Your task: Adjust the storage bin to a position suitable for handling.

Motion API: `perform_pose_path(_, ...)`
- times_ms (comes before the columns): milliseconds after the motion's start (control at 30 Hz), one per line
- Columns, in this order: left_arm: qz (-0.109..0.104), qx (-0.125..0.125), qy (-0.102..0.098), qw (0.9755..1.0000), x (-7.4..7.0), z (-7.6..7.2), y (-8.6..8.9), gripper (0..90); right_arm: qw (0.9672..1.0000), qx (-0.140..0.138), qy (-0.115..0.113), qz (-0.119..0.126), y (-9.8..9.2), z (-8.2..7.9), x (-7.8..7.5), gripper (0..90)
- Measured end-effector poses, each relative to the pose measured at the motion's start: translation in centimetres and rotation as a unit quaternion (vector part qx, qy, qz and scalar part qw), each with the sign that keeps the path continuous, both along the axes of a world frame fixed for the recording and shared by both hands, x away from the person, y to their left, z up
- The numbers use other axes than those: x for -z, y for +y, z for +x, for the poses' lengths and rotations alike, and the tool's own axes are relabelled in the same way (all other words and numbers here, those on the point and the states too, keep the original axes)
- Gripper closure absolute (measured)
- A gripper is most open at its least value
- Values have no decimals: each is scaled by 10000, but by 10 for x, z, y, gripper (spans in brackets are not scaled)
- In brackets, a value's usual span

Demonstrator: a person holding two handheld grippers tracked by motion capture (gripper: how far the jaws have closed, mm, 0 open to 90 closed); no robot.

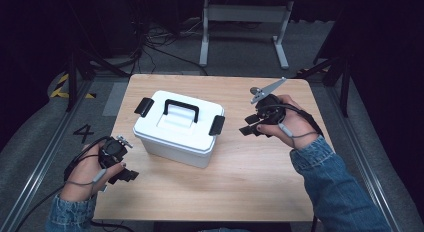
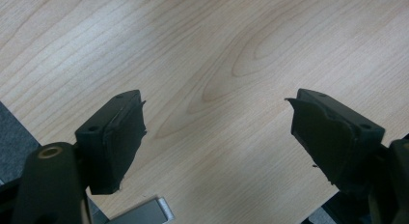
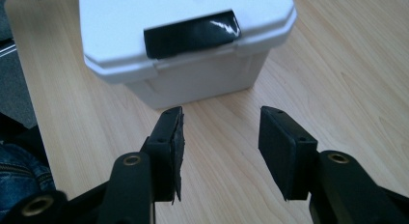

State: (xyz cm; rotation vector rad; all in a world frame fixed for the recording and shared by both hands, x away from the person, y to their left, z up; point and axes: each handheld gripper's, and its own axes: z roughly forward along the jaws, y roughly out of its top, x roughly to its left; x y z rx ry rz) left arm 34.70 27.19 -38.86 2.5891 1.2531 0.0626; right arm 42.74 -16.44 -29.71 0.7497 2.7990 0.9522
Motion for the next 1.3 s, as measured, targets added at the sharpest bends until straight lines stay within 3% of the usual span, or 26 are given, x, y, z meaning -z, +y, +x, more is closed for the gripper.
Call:
perform_pose_path(233,-3,-67,-188,9998,-2,2,3,201,9998,-188,-56,-19,25,13,-14,501)
perform_pose_path(367,40,-269,-433,9987,-3,3,6,202,9998,-126,131,80,39,22,-20,479)
perform_pose_path(600,-98,-454,-305,9985,-4,0,9,234,9990,-443,-66,30,71,38,-23,465)
perform_pose_path(700,-13,-326,-404,9986,-4,1,10,233,9985,-529,-157,30,86,46,-24,462)
perform_pose_path(833,-1,-377,-312,9988,-5,1,10,231,9982,-586,-129,14,105,55,-22,462)
perform_pose_path(1300,-98,-283,-367,9989,-3,7,10,229,9971,-746,169,-49,155,79,0,479)
